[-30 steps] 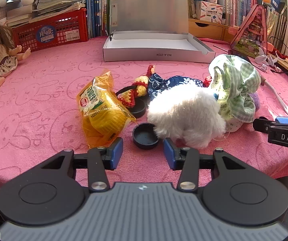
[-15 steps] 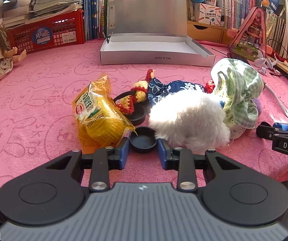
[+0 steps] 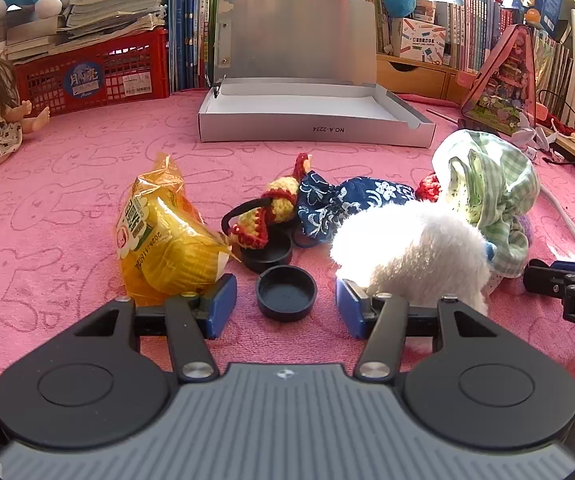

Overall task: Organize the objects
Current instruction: 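Carry both held black lids up and over to the white box tray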

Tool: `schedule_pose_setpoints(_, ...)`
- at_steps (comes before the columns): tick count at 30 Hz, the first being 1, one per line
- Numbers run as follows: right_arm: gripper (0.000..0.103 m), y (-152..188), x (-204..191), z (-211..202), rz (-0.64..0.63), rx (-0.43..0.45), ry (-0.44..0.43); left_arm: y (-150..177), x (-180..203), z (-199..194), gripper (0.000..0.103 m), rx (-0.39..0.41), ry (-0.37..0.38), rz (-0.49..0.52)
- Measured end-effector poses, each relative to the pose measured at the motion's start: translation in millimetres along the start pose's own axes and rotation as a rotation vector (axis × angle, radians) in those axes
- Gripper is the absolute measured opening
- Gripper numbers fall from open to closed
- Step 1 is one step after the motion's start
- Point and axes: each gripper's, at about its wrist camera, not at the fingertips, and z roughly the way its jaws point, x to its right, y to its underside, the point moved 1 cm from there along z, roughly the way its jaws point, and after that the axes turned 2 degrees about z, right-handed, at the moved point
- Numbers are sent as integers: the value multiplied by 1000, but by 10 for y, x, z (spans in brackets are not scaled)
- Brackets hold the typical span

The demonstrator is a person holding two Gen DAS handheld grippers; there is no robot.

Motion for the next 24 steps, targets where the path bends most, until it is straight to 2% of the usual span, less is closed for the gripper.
schedule_pose_setpoints(1, 36, -5, -3, -9, 1, 2, -3, 2, 5, -3, 58, 2, -2, 3)
schedule_pose_setpoints(4, 36, -20, -12, -35, 0, 8, -11, 7, 26, -39, 38, 11, -1, 20)
schedule_pose_setpoints(16, 36, -195, -14, -187, 13, 62, -45, -170, 23, -366, 38, 81, 48, 2)
schedule_pose_setpoints(24, 36, -293, 37, -245, 38, 82, -69, -298, -1, -559, 38, 137, 46, 3)
